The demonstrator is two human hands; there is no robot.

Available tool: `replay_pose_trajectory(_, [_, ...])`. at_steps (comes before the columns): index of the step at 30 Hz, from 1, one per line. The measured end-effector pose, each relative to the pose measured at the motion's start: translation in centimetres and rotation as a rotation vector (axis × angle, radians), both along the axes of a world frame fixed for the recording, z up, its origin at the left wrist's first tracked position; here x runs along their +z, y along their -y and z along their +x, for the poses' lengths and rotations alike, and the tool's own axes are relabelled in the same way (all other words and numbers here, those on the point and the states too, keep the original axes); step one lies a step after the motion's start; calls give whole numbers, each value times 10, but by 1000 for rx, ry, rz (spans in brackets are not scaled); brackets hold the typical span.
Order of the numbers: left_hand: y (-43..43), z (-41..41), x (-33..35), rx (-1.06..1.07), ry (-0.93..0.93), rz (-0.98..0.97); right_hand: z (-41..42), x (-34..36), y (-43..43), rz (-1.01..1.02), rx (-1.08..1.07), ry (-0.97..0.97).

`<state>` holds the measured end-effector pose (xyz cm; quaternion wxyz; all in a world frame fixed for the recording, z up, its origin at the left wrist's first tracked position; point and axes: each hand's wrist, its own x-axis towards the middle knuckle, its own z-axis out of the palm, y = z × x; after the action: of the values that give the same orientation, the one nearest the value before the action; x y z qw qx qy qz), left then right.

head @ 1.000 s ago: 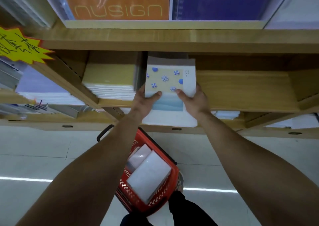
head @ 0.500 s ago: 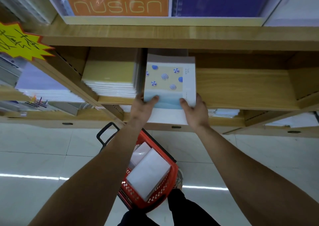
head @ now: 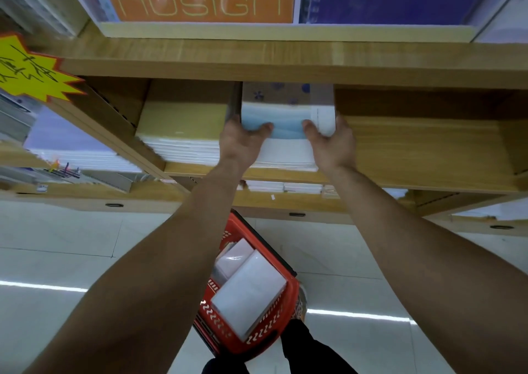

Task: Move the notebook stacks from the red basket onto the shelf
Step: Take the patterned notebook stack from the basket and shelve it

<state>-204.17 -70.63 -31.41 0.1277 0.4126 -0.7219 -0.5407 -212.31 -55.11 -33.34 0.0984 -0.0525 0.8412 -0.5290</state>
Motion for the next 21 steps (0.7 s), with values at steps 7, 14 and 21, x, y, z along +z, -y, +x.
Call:
replay_pose_trajectory(7, [-1, 5, -25, -47, 101, -14, -3, -15, -5, 94, 69, 85])
replay_pose_trajectory(14, [-22, 24, -24, -42, 69, -34, 14, -22, -6, 61, -26, 94])
replay_pose_trajectory(21, [5, -11, -21, -21, 61, -45, -9, -16, 18, 94, -52, 27])
